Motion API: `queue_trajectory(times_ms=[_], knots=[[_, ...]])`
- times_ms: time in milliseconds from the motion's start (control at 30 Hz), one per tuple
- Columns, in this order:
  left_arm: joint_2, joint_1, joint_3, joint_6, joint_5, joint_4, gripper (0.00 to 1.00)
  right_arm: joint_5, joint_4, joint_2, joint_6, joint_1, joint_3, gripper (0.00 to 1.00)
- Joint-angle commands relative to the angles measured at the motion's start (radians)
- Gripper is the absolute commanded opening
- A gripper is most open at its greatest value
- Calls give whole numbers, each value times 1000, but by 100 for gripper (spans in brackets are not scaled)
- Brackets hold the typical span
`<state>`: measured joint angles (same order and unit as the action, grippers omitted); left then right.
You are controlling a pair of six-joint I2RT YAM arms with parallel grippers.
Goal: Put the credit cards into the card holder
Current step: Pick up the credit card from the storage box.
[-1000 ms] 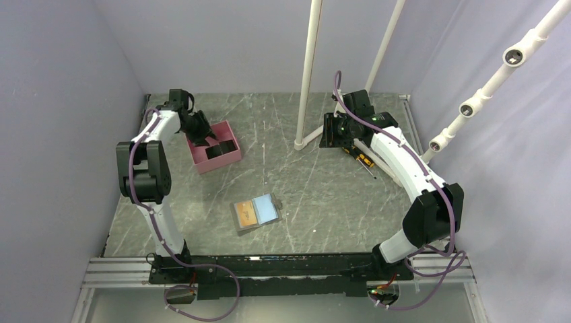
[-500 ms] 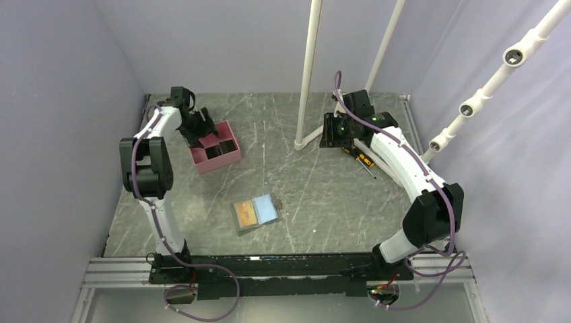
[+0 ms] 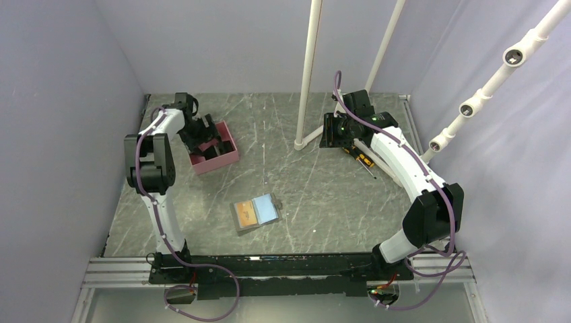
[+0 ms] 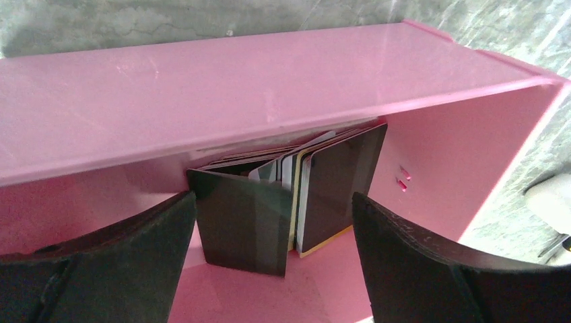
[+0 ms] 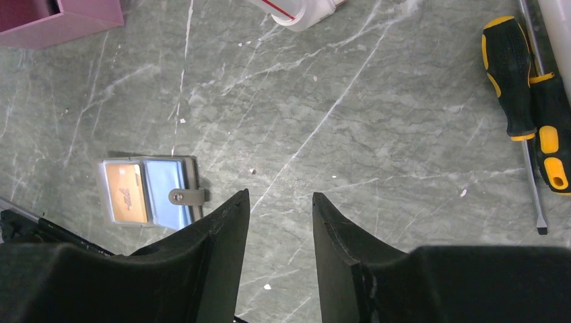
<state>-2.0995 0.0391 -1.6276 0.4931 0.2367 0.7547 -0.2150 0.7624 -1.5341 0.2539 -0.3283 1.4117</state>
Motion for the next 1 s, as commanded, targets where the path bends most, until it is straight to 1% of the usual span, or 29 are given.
queue_trajectory(times_ms=[0,200,300,533,600,633,967], knots=[[-27,-16,-26,0,-49,51,92,3,-15,37,3,6,5,42],[-17,-33,-12,17,-49,35,92,2,-17,36,4,6,4,42],[-27,-33,-19,21,-47,43,88,3,-15,39,4,6,2,42],[3,-33,-14,27,-79,63,68,3,-17,40,4,6,-2,42],[8,-32,-10,30,-83,72,54,3,-17,40,4,6,-3,42],[11,-32,-6,31,-87,71,48,2,-17,40,4,6,-3,42],[42,-31,-15,22,-112,123,19,-12,-20,58,13,6,-26,42]])
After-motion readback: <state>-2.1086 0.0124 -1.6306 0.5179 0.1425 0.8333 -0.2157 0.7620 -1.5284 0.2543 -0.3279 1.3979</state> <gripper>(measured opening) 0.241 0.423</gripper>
